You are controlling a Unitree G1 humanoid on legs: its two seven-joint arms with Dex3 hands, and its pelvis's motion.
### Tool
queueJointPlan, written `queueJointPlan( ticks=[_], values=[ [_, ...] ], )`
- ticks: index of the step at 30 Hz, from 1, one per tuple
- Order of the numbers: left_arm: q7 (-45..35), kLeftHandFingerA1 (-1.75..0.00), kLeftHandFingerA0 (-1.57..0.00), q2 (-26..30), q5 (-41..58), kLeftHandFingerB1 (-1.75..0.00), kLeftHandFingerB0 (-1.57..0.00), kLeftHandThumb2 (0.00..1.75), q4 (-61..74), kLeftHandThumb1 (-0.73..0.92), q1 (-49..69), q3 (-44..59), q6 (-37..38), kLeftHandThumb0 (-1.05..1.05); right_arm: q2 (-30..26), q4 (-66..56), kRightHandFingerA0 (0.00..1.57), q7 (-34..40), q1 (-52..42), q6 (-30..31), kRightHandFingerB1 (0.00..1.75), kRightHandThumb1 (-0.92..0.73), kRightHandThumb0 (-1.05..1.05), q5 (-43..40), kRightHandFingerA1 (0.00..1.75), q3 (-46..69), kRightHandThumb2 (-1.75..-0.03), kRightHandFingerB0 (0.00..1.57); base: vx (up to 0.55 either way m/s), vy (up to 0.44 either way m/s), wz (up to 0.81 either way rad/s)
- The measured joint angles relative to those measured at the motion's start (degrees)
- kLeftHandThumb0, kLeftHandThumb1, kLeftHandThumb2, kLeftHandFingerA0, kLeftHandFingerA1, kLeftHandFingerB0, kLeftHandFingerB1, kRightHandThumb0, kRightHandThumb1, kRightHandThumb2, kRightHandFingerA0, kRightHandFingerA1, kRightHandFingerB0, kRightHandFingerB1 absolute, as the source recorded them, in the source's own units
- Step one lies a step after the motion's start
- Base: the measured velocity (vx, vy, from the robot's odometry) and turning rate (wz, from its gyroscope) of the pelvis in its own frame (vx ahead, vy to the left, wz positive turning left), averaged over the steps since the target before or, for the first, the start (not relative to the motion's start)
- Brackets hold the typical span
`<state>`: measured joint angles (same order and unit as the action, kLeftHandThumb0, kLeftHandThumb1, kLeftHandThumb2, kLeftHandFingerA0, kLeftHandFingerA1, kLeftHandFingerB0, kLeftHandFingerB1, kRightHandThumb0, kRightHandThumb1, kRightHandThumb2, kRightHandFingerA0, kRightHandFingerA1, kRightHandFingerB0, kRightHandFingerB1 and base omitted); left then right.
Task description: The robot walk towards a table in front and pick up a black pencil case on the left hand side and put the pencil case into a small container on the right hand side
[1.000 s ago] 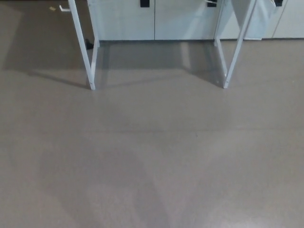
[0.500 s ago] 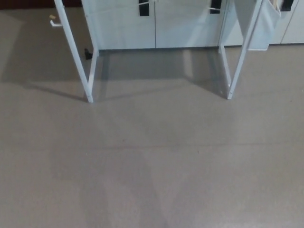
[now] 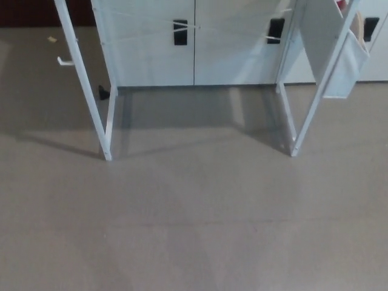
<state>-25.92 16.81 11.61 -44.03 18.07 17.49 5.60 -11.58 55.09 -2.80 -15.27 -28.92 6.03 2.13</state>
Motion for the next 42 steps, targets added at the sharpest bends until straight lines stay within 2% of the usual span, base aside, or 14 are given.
queueJointPlan(
  ticks=[2,11,12,14,15,18,19,20,24,27,28,38,39,42],
  values=[
    [0.25,-0.42,-0.41,-0.17,-0.08,-0.34,-0.27,0.59,0.42,0.63,0.66,-0.18,0.03,-0.14,0.04,0.45,0.41,0.16,-0.28,0.03,0.51,-0.47,-0.16,0.21,0.62,-0.05,-0.89,0.17,0.4,-0.182,-0.18],
    [0.45,-0.59,-0.33,-0.47,-0.12,-0.5,-0.16,0.92,-0.13,0.45,0.24,-0.78,0.27,-0.09,-0.33,0.79,0.4,0.91,-0.18,-1.23,0.47,-0.47,-0.16,0.34,0.62,0.49,-0.89,0.05,0.28,-0.034,0.11],
    [0.5,-0.43,-0.43,-0.5,-0.11,-0.35,-0.28,0.6,-0.14,0.62,0.3,-0.78,0.26,-0.14,-0.3,0.88,0.46,1.21,-0.29,-1.47,0.35,-0.66,-0.18,0.41,0.51,0.49,-0.59,0.13,0.26,0.106,-0.26],
    [0.54,-0.59,-0.34,-0.53,-0.11,-0.5,-0.16,0.93,-0.12,0.46,0.43,-0.79,0.27,-0.1,-0.2,1.02,0.39,1.48,-0.5,-1.73,0.47,-0.47,-0.16,0.42,0.62,0.53,-0.89,0.04,0.25,0.123,-0.27],
    [0.56,-0.43,-0.45,-0.53,-0.12,-0.34,-0.29,0.58,0.12,0.65,0.47,-0.8,0.27,-0.12,-0.07,1.11,0.39,1.6,-0.54,-1.83,0.47,-0.47,-0.16,0.41,0.62,0.57,-0.89,0.04,0.33,0.152,-0.13],
    [0.66,-0.43,-0.45,-0.86,-0.15,-0.34,-0.29,0.58,0.54,0.64,0.17,-0.99,0.27,-0.12,0.1,1.6,0.39,1.88,-0.79,-2.15,0.46,-0.48,-0.17,0.41,0.61,0.61,-0.89,0.04,0.36,0.217,-0.08],
    [0.66,-0.59,-0.34,-0.54,-0.12,-0.5,-0.16,0.92,0.65,0.45,-0.02,-0.92,0.48,-0.11,0.35,1.66,0.4,1.88,-0.63,-2.24,0.46,-0.48,-0.17,0.49,0.62,0.46,-0.89,0.04,0.31,0.213,-0.43],
    [0.72,-0.59,-0.35,-0.39,-0.14,-0.5,-0.16,0.92,0.61,0.45,-0.09,-0.87,0.56,-0.11,0.43,1.54,0.46,1.92,-0.25,-2.46,0.34,-0.66,-0.19,0.5,0.5,0.43,-0.59,0.13,0.3,0.221,-0.09],
    [0.98,-0.58,-0.33,0.06,-0.27,-0.5,-0.16,0.92,0.35,0.46,-0.22,-1.08,0.75,-0.1,0.45,1.17,0.39,2.47,-0.39,-2.54,0.46,-0.47,-0.16,0.76,0.61,0.21,-0.89,0.04,0.24,0.125,0.05],
    [1.11,-0.59,-0.35,0.12,-0.26,-0.51,-0.17,0.92,0.67,0.45,-0.16,-1.13,0.72,-0.11,0.45,0.97,0.4,2.51,-0.31,-2.52,0.47,-0.47,-0.16,0.76,0.62,0.24,-0.89,0.05,0.21,0.014,0.08],
    [1.14,-0.59,-0.35,0.18,-0.26,-0.51,-0.18,0.92,0.71,0.45,-0.02,-1.14,0.71,-0.11,0.45,0.94,0.46,2.51,-0.34,-2.51,0.34,-0.67,-0.17,0.76,0.51,0.23,-0.58,0.12,0.17,-0.039,0.1],
    [1.86,-0.43,-0.47,0.0,-0.28,-0.34,-0.31,0.59,1.64,0.66,-0.27,-1.54,0.71,-0.14,0.03,0.74,0.42,2.41,0.37,-2.28,0.48,-0.46,-0.16,0.52,0.63,0.53,-0.88,0.07,0.32,-0.126,0.13],
    [1.89,-0.6,-0.35,0.0,-0.28,-0.51,-0.17,0.94,1.68,0.48,-0.16,-1.54,0.72,-0.12,0.02,0.76,0.48,2.46,0.39,-2.28,0.36,-0.65,-0.18,0.55,0.52,0.5,-0.58,0.15,0.23,-0.047,-0.02],
    [1.88,-0.6,-0.35,-0.01,-0.25,-0.51,-0.17,0.94,1.78,0.48,0.11,-1.54,0.71,-0.12,0.01,1.03,0.47,2.73,0.48,-2.4,0.36,-0.65,-0.19,0.62,0.52,0.42,-0.58,0.15,0.23,0.005,-0.15]
  ],
)
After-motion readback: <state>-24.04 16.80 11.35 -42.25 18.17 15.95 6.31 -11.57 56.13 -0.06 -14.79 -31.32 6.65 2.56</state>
